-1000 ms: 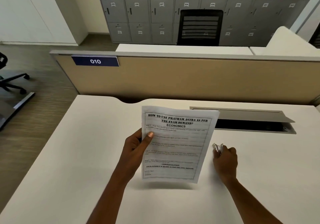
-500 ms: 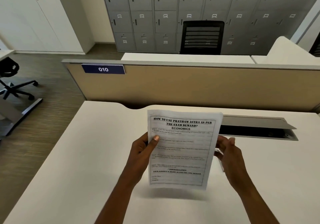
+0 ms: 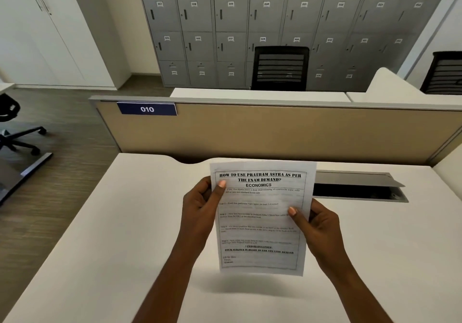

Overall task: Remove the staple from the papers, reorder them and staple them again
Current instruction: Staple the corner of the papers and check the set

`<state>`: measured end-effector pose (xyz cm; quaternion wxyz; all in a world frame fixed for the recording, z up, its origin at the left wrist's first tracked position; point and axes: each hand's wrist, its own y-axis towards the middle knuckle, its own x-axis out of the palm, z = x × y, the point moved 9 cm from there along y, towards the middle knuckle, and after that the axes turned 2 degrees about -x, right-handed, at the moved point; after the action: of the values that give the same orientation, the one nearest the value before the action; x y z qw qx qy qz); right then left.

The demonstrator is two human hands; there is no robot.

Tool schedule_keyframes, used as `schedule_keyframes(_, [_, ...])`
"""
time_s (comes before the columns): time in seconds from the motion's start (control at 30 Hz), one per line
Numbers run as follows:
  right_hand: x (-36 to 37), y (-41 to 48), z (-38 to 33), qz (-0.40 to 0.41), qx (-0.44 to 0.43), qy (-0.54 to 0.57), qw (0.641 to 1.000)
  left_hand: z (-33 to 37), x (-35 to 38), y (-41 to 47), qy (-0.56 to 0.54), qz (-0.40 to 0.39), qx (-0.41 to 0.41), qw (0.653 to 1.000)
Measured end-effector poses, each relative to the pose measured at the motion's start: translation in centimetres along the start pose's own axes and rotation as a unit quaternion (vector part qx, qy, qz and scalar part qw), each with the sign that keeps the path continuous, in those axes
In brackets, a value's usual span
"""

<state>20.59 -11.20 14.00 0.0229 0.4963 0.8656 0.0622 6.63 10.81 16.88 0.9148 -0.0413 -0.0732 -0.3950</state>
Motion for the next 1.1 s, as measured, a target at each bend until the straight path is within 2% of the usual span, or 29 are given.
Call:
schedule_keyframes(0.13, [0.0,-0.7,0.0,0.004,-0.004,-0.003,1.000,2.0,-0.5,0.1,-0.038,0.062,0.027,0.997])
schedule_keyframes(0.7, [-0.1,-1.9,-0.4,0.036,-0.015,0.005,0.999,1.3,-0.3,-1.0,-0.095,0.099,0.020,0.990])
schedule_keyframes(0.8, [-0.3,-1.8,-0.5,0.043,-0.020,0.000,0.999,0.8,-0.1,-0.9,-0.083,0.071,0.001,0.994])
schedule_keyframes(0.97, [-0.7,-1.0,-0.9,0.056,-0.026,0.000,0.998,-3.2,0.8,-2.4,-0.009,-0.036,-0.041,0.998])
schedule_keyframes(1.1, [-1.6,0.2,0.4,0.074,0.002,0.005,0.997,-8.5,0.2,-4.0,0.030,-0.018,-0.089,0.995])
